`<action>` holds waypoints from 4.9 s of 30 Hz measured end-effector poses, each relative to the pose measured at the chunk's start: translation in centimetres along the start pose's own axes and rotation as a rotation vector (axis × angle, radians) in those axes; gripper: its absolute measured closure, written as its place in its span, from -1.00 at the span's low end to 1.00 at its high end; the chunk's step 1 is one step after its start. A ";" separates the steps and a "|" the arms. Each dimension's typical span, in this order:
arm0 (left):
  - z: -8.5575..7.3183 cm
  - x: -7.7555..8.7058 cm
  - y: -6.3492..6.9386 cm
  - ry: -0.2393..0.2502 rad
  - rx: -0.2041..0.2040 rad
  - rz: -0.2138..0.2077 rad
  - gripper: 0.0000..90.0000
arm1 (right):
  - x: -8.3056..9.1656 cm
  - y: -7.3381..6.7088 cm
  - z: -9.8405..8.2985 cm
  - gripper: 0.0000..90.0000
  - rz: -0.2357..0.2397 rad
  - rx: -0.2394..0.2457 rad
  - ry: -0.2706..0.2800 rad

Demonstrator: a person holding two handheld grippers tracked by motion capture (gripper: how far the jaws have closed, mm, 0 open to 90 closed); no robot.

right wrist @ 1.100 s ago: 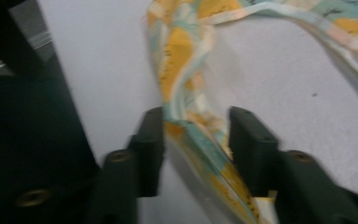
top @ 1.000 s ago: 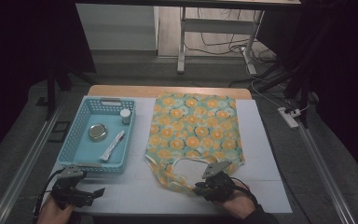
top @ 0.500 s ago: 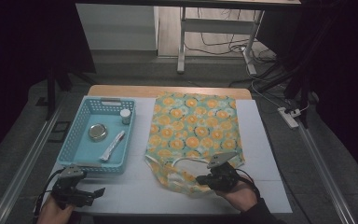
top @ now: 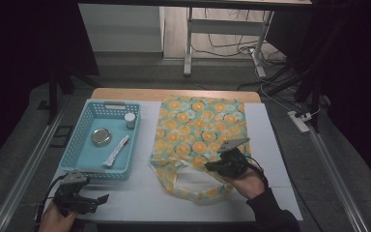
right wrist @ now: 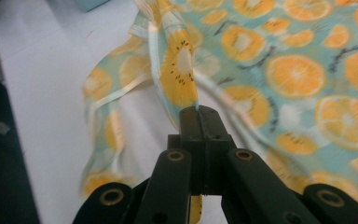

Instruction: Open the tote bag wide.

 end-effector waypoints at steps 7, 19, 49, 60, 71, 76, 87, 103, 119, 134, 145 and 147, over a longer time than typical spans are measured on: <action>0.0 0.0 0.0 0.000 0.002 0.000 -0.98 | -1.0 2.3 1.8 0.99 -0.046 0.008 0.020; 0.0 0.0 -0.1 0.001 0.005 -0.001 -0.98 | -1.9 5.7 4.1 0.99 -0.118 -0.007 0.045; 0.0 -0.1 -0.2 -0.003 0.015 -0.004 -0.98 | -8.2 14.3 3.4 0.98 -0.272 -0.050 -0.006; 0.0 -0.1 -0.1 -0.003 0.010 -0.005 -0.98 | -9.3 15.5 1.4 0.87 -0.270 -0.093 -0.039; 0.0 -0.1 -0.1 -0.003 0.008 -0.003 -0.98 | -7.0 14.4 3.5 0.30 -0.262 -0.097 0.051; 0.0 -0.1 -0.1 -0.003 0.008 -0.002 -0.98 | -6.4 13.3 4.3 0.08 -0.235 -0.088 0.060; 0.1 -0.1 -0.1 0.000 0.009 0.000 -0.98 | -5.6 9.8 4.2 -0.30 -0.141 -0.053 0.031; 0.1 -0.1 -0.1 -0.002 0.007 0.001 -0.98 | -5.7 5.7 2.8 -1.00 -0.061 -0.027 -0.019; 0.1 -0.2 -0.1 -0.002 0.002 -0.001 -0.98 | -7.9 6.1 -0.4 -0.83 -0.140 0.063 -0.134; 0.2 -0.2 0.0 -0.006 -0.001 0.000 -0.97 | -7.3 6.1 -1.4 -0.02 -0.088 0.116 -0.134; 0.2 -0.3 0.0 -0.012 -0.003 0.001 -0.97 | -7.2 5.6 -1.2 1.00 -0.048 0.126 -0.141; 0.2 -0.3 0.0 -0.012 -0.003 0.001 -0.97 | -7.2 5.6 -1.1 1.00 -0.052 0.119 -0.143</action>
Point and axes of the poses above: each handheld gripper's, and its own axes: x roughly backward along the jaws, z roughly out of its top, y roughly to its right, the point moved 2 cm from there along -x, roughly forward along the jaws, and after that the axes turned 11 degrees about y, right-handed, at the moved point
